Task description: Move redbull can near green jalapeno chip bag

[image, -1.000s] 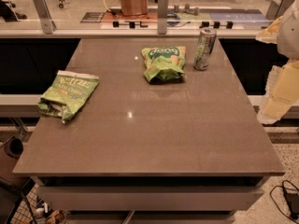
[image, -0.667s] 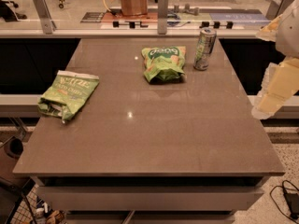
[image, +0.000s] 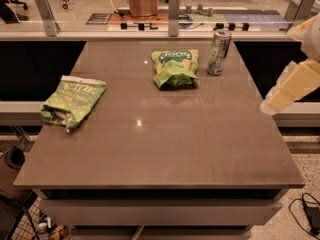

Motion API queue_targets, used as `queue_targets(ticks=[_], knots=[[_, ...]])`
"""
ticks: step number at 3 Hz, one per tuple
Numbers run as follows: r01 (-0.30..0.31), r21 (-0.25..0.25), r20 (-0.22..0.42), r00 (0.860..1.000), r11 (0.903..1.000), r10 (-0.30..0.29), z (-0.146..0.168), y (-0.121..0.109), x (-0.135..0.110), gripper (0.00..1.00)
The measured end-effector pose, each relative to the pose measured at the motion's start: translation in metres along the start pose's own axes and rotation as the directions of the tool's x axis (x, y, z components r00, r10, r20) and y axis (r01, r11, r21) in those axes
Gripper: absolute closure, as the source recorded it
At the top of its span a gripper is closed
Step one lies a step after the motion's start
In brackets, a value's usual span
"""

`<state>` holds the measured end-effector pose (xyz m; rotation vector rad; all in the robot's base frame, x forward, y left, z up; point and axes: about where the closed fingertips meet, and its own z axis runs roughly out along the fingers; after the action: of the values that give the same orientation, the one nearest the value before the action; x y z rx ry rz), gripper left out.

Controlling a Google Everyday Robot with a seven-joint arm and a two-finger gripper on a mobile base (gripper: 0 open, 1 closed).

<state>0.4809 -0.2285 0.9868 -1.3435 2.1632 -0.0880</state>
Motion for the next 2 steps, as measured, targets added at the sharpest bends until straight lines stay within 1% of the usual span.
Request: queue_targets(ticks=[1,2], knots=[[-0.121,0.057,0.097,0.989,0.9911,0.115,0.017,-0.019,0.000,0.00],[-0.219,0.098,0.214,0.957,0.9707,0.194,0.038,-0.042,-0.009,0.00]])
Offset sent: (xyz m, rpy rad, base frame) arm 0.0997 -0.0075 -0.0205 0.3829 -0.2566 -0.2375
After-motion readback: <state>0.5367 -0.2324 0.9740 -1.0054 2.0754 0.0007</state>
